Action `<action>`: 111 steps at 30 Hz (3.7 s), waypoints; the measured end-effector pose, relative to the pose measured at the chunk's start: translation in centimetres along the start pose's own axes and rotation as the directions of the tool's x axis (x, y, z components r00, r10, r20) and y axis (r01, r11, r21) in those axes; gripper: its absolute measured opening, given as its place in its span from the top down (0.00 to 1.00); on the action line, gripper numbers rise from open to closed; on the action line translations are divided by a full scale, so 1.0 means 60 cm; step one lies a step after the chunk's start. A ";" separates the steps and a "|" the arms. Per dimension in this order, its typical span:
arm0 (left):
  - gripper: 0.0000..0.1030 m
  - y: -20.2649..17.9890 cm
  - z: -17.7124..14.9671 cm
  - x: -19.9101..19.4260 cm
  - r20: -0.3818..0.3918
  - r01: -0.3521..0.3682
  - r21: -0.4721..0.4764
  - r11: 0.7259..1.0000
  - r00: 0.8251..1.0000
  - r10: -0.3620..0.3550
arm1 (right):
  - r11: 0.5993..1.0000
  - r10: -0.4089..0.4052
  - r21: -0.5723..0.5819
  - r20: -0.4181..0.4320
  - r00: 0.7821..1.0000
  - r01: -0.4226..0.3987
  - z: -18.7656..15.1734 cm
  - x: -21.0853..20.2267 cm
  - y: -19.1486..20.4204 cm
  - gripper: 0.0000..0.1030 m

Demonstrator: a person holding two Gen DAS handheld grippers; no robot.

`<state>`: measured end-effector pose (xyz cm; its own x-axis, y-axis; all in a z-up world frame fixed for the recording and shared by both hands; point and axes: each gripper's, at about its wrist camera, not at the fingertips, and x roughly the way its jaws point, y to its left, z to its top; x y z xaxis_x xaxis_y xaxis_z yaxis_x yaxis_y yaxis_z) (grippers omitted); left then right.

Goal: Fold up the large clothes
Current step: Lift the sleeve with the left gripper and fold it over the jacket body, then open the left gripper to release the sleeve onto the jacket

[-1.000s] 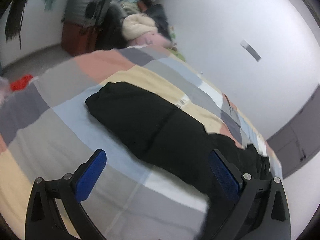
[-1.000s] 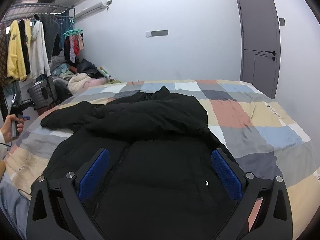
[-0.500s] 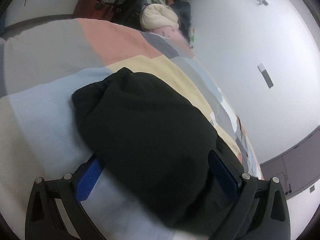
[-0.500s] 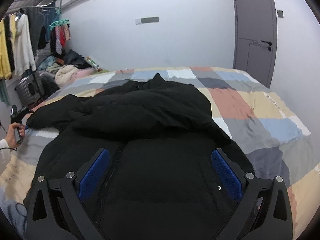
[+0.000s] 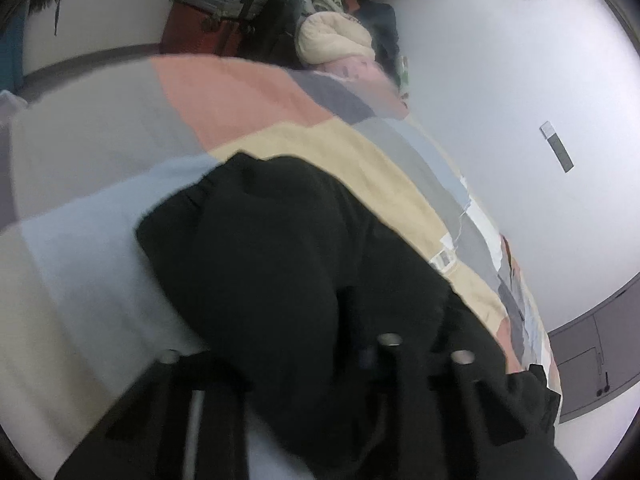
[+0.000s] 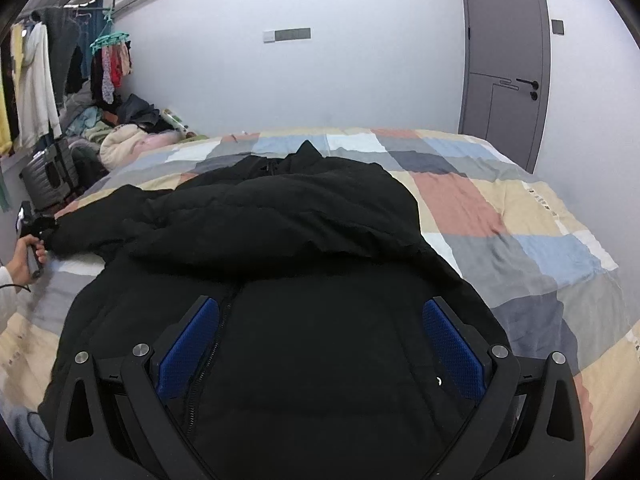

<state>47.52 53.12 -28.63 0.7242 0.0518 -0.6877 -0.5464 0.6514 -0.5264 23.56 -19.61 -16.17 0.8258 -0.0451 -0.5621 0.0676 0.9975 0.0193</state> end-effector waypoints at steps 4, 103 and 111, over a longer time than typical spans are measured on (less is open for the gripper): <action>0.90 -0.023 0.013 -0.070 0.050 -0.069 0.025 0.997 0.996 0.068 | 1.000 0.011 0.001 0.015 1.000 -0.011 0.000 -0.015 0.000 0.00; 0.93 -0.870 -0.860 -0.130 -0.290 0.265 0.813 0.518 0.956 -0.034 | 0.969 0.137 0.204 0.042 0.990 -0.142 -0.037 0.027 -0.212 0.00; 0.37 -0.868 -0.820 -0.231 -0.193 0.216 0.801 0.558 0.976 -0.101 | 0.977 0.120 0.168 0.070 0.990 -0.131 -0.033 0.005 -0.200 0.00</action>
<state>45.21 -18.75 -16.28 0.6806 -0.1613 -0.7147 0.1889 0.9811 -0.0415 21.91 -31.46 -18.21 0.8652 0.0714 -0.4963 0.0522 0.9716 0.2308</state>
